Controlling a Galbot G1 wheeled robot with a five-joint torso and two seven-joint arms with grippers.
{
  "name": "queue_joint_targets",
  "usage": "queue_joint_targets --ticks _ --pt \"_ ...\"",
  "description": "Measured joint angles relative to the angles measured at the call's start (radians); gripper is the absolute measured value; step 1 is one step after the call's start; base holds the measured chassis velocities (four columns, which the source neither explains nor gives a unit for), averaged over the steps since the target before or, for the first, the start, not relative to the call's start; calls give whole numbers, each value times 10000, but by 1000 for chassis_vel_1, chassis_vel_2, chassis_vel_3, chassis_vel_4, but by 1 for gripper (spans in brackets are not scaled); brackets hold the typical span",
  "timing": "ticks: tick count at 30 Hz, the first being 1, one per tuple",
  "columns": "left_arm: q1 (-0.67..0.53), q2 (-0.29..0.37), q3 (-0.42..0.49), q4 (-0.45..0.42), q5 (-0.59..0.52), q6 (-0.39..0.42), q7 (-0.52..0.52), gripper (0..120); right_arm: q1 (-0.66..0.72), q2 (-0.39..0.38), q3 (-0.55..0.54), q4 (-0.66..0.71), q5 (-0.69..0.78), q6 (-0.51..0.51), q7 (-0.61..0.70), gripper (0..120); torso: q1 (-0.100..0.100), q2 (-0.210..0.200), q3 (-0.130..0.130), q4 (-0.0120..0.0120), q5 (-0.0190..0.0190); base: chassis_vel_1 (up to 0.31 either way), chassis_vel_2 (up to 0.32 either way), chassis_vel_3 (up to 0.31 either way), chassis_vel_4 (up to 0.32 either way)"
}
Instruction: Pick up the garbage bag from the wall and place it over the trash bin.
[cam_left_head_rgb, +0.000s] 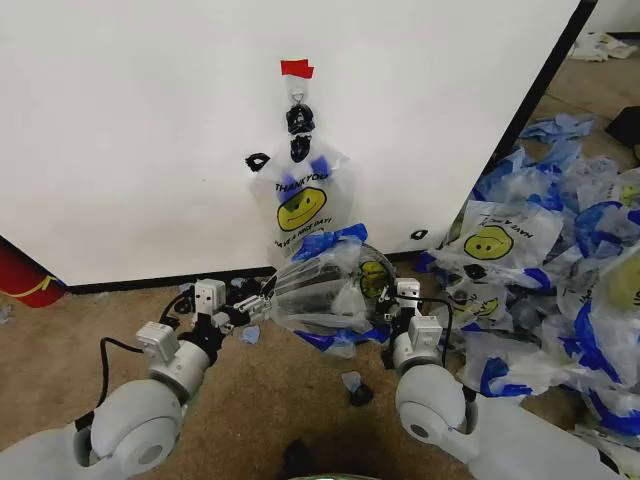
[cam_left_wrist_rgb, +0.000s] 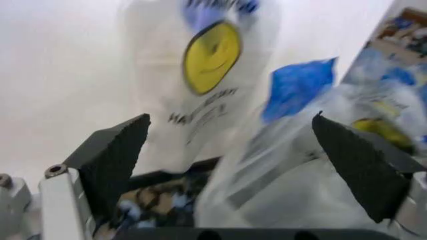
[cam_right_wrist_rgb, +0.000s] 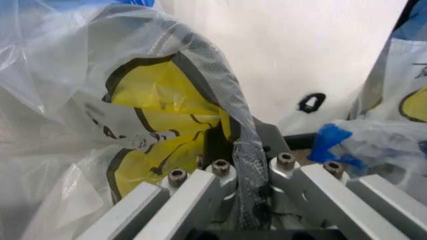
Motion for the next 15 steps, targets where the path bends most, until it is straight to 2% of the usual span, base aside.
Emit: queue_joint_targets --ticks 6,15 --pt "-163 220 -200 -627 -68 -46 492 96 70 -120 -250 223 106 576 -471 0 0 0 0 -1 1 0 0 0 0" --pt "-684 527 267 -438 -10 -111 825 96 564 -334 -1034 363 261 769 -675 0 0 0 0 0 0 0 0 0 0"
